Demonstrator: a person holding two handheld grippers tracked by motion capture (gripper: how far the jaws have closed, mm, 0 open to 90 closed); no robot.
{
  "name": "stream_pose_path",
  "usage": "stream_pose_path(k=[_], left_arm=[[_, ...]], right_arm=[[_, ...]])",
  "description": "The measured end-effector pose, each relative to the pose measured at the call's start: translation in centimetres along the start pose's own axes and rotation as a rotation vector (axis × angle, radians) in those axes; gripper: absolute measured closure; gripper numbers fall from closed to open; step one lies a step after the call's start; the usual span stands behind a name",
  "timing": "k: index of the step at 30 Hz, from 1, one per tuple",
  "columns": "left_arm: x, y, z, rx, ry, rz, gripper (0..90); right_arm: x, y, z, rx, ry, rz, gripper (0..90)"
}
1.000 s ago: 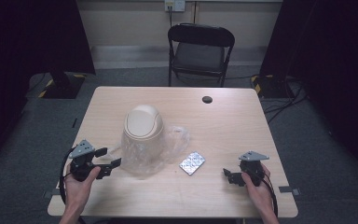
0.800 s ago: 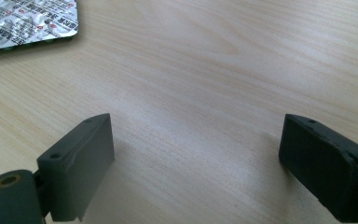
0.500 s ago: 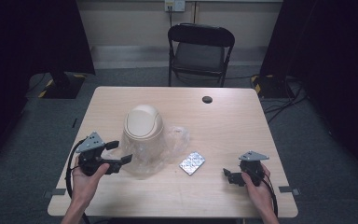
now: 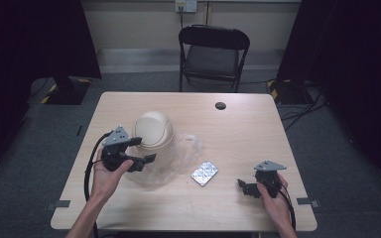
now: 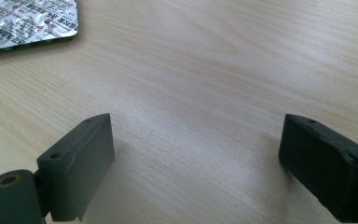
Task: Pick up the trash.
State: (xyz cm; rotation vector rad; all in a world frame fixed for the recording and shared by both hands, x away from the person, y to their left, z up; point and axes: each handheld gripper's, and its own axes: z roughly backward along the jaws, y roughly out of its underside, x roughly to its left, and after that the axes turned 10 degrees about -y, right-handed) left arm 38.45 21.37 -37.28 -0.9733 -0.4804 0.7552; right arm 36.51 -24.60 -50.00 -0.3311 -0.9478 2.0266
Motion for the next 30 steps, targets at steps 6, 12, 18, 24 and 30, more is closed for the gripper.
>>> stream_pose_path(k=[6,12,18,24,30], left_arm=[[-0.1,-0.6,-1.5,0.038,-0.014,-0.018,18.6],[0.1,-1.3,-2.7,0.057,-0.001,-0.017,18.4],[0.4,-1.5,-3.8,0.076,-0.002,-0.017,19.9],[0.4,-1.4,-4.8,0.102,-0.012,-0.023,19.4],[0.2,-1.1,-6.0,0.117,-0.039,-0.043,17.6]], right_arm=[[0.0,0.0,0.0,0.0,0.0,0.0,9.4],[0.0,0.0,0.0,0.0,0.0,0.0,9.4],[0.0,0.0,0.0,0.0,0.0,0.0,9.4],[0.0,0.0,0.0,0.0,0.0,0.0,9.4],[0.0,0.0,0.0,0.0,0.0,0.0,9.4]])
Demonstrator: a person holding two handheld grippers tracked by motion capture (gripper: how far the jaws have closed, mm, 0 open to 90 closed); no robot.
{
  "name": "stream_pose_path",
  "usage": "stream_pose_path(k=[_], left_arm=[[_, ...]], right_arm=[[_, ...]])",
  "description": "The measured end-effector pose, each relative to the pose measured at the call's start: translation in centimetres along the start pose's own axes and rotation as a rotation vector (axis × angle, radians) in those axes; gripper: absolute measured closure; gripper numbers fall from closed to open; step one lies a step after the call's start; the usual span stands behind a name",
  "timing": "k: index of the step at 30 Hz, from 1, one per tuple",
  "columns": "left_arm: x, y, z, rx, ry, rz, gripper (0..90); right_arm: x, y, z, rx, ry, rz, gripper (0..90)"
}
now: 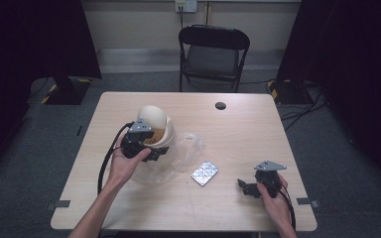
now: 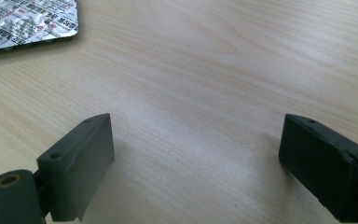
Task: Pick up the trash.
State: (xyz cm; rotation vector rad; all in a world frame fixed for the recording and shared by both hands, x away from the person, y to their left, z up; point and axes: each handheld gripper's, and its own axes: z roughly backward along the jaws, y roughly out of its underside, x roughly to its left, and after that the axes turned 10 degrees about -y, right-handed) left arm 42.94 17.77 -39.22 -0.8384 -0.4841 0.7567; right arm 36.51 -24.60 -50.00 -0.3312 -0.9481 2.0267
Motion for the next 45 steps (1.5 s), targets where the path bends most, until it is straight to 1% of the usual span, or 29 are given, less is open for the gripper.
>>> stream_pose_path(k=[3,4,5,6,10,11,12,14,17,19,20,21,22,23,26,27,28,29,33,34,35,36,37,38,39,40,43,44,45], left_arm=[[-0.2,0.0,-0.1,-0.002,-0.014,-0.005,17.5],[-0.2,0.0,-0.1,-0.01,-0.008,0.01,17.4],[-0.1,0.1,0.0,-0.025,-0.001,0.012,17.8],[-0.2,0.1,0.2,-0.025,-0.006,0.019,18.2],[-0.4,0.4,0.8,-0.037,-0.001,0.019,18.1],[-0.6,0.5,1.6,-0.053,-0.007,0.012,18.4],[-0.6,0.5,1.6,-0.053,-0.007,0.012,18.6],[-0.8,0.5,2.6,-0.093,-0.017,0.023,18.5],[-1.4,0.4,3.1,-0.111,0.001,0.019,18.8],[-2.1,0.4,3.4,-0.108,0.011,-0.001,18.9],[-2.1,0.4,3.4,-0.108,0.011,-0.001,19.0],[-2.7,0.5,3.5,-0.12,0.01,-0.013,19.5],[-2.7,0.5,3.5,-0.12,0.01,-0.013,20.0],[-3.2,0.5,3.5,-0.123,0.019,-0.004,20.0],[-4.0,0.6,3.6,-0.137,-0.017,-0.004,17.3],[-4.0,0.6,3.6,-0.137,-0.017,-0.004,17.8],[-4.5,0.8,3.7,-0.152,-0.052,0.014,18.2],[-4.6,0.8,3.8,-0.157,-0.061,0.011,18.5],[-4.7,0.8,5.0,-0.207,-0.055,0.044,22.4],[-4.7,0.8,5.0,-0.207,-0.055,0.044,22.4],[-5.1,0.7,5.6,-0.235,-0.022,0.045,22.5],[-5.1,0.7,5.6,-0.235,-0.022,0.045,22.5],[-5.7,0.6,5.5,-0.233,0.017,0.034,22.5],[-5.7,0.6,5.5,-0.233,0.017,0.034,22.4],[-6.8,0.5,5.0,-0.215,0.061,0.005,22.4],[-7.3,0.4,4.7,-0.211,0.077,-0.008,22.3],[-8.4,0.3,3.4,-0.191,0.118,-0.016,22.3],[-8.4,0.3,3.4,-0.191,0.118,-0.016,22.4],[-9.0,0.3,2.5,-0.167,0.137,-0.024,22.4]], right_arm=[[0.0,0.0,0.0,0.0,0.0,0.0,9.4],[0.0,0.0,0.0,0.0,0.0,0.0,9.4],[0.0,0.0,0.0,0.0,0.0,0.0,9.4],[0.0,0.0,0.0,0.0,0.0,0.0,9.4],[0.0,0.0,0.0,0.0,0.0,0.0,9.4],[0.0,0.0,0.0,0.0,0.0,0.0,9.4],[0.0,0.0,0.0,0.0,0.0,0.0,9.4],[0.0,0.0,0.0,0.0,0.0,0.0,9.4],[0.0,0.0,0.0,0.0,0.0,0.0,9.4],[0.0,0.0,0.0,0.0,0.0,0.0,9.4],[0.0,0.0,0.0,0.0,0.0,0.0,9.4],[0.0,0.0,0.0,0.0,0.0,0.0,9.4],[0.0,0.0,0.0,0.0,0.0,0.0,9.4],[0.0,0.0,0.0,0.0,0.0,0.0,9.4],[0.0,0.0,0.0,0.0,0.0,0.0,9.4],[0.0,0.0,0.0,0.0,0.0,0.0,9.4],[0.0,0.0,0.0,0.0,0.0,0.0,9.4],[0.0,0.0,0.0,0.0,0.0,0.0,9.4],[0.0,0.0,0.0,0.0,0.0,0.0,9.4],[0.0,0.0,0.0,0.0,0.0,0.0,9.4],[0.0,0.0,0.0,0.0,0.0,0.0,9.4],[0.0,0.0,0.0,0.0,0.0,0.0,9.4],[0.0,0.0,0.0,0.0,0.0,0.0,9.4],[0.0,0.0,0.0,0.0,0.0,0.0,9.4],[0.0,0.0,0.0,0.0,0.0,0.0,9.4],[0.0,0.0,0.0,0.0,0.0,0.0,9.4],[0.0,0.0,0.0,0.0,0.0,0.0,9.4],[0.0,0.0,0.0,0.0,0.0,0.0,9.4],[0.0,0.0,0.0,0.0,0.0,0.0,9.4]])
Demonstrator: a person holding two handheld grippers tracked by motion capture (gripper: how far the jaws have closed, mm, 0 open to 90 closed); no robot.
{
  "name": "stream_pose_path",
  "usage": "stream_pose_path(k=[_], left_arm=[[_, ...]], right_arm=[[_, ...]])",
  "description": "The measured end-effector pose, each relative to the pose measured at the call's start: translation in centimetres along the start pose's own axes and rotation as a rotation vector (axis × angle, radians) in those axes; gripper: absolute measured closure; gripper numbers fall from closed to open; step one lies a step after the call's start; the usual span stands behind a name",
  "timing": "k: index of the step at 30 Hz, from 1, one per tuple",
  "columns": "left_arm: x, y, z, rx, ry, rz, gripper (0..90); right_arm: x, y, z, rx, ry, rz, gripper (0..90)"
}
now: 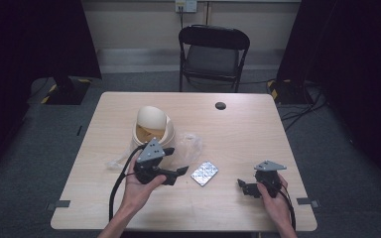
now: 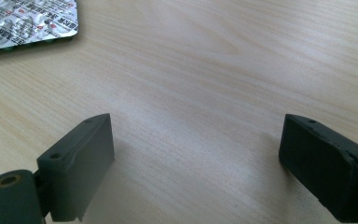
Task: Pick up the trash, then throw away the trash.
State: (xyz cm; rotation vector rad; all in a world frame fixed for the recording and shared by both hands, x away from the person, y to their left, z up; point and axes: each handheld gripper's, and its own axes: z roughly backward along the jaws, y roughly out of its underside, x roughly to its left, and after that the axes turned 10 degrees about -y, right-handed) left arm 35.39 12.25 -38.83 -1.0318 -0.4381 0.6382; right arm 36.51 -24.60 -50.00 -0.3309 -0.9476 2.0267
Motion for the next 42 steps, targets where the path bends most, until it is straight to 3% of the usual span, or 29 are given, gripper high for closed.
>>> stream_pose_path(k=[5,6,10,13,14,16,20,25,30,33,42], left_arm=[[-0.8,0.7,-2.3,0.056,0.046,0.002,22.4],[-0.9,1.1,-3.3,0.076,0.066,-0.001,22.4],[-1.0,2.2,-5.5,0.144,0.095,0.023,22.4],[-1.3,2.6,-6.1,0.152,0.089,0.019,22.4],[-1.4,3.1,-6.8,0.177,0.105,0.03,22.4],[-1.4,3.5,-7.5,0.203,0.095,0.025,22.2],[-1.5,3.9,-8.7,0.213,0.11,0.041,22.1],[-1.3,4.4,-10.2,0.23,0.095,0.054,22.0],[-1.5,4.6,-12.0,0.271,0.075,0.023,21.9],[-1.8,5.0,-12.6,0.291,0.065,0.025,21.7],[-2.5,5.2,-13.3,0.274,0.012,-0.012,21.5]], right_arm=[[0.0,0.0,0.0,0.0,0.0,0.0,9.4],[0.0,0.0,0.0,0.0,0.0,0.0,9.4],[0.0,0.0,0.0,0.0,0.0,0.0,9.4],[0.0,0.0,0.0,0.0,0.0,0.0,9.4],[0.0,0.0,0.0,0.0,0.0,0.0,9.4],[0.0,0.0,0.0,0.0,0.0,0.0,9.4],[0.0,0.0,0.0,0.0,0.0,0.0,9.4],[0.0,0.0,0.0,0.0,0.0,0.0,9.4],[0.0,0.0,0.0,0.0,0.0,0.0,9.4],[0.0,0.0,0.0,0.0,0.0,0.0,9.4],[0.0,0.0,0.0,0.0,0.0,0.001,9.4]])
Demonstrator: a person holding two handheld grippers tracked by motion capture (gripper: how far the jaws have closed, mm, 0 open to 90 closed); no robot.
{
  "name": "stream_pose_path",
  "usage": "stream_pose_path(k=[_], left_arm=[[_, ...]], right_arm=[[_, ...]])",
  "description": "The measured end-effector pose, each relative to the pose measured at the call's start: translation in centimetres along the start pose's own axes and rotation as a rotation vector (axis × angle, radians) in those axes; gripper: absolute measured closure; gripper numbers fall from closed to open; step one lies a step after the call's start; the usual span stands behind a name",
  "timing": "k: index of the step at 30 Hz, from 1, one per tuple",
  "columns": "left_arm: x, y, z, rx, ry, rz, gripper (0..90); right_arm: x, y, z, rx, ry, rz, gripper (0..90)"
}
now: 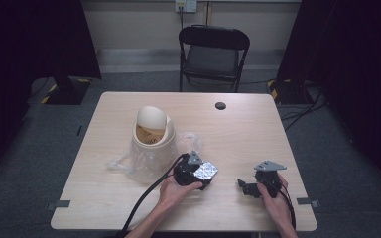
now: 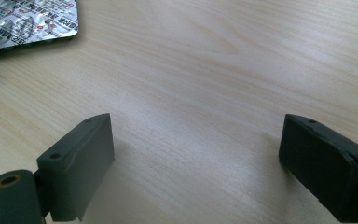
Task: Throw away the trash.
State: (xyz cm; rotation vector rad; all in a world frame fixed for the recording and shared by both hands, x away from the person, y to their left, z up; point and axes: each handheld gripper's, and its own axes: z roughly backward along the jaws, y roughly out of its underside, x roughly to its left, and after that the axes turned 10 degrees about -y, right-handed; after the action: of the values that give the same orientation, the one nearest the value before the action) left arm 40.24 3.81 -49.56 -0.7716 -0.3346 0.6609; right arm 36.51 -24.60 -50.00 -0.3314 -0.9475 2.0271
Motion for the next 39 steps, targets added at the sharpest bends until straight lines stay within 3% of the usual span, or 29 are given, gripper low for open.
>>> stream_pose_path(k=[2,6,10,21,23,33,39], left_arm=[[-0.7,0.1,0.0,0.004,-0.042,-0.059,21.4],[-0.6,0.1,0.0,0.001,-0.036,-0.055,22.1],[-0.1,0.1,0.2,0.0,-0.038,-0.051,33.3],[-0.2,0.1,0.8,-0.011,-0.023,-0.072,34.0],[-0.1,-0.1,1.4,-0.03,0.003,-0.059,34.0],[0.0,-0.6,3.8,-0.084,0.028,-0.064,34.0],[0.5,-0.4,5.4,-0.123,0.047,-0.036,34.0]], right_arm=[[0.0,0.0,0.0,0.0,0.0,0.0,9.4],[0.0,0.0,0.0,0.0,0.0,0.0,9.4],[0.0,0.0,0.0,0.0,0.0,0.0,9.4],[0.0,0.0,0.0,0.0,0.0,0.0,9.4],[0.0,0.0,0.0,0.0,0.0,0.0,9.4],[0.0,0.0,0.0,0.0,0.0,0.0,9.4],[0.0,0.0,0.0,0.0,0.0,0.0,9.4]])
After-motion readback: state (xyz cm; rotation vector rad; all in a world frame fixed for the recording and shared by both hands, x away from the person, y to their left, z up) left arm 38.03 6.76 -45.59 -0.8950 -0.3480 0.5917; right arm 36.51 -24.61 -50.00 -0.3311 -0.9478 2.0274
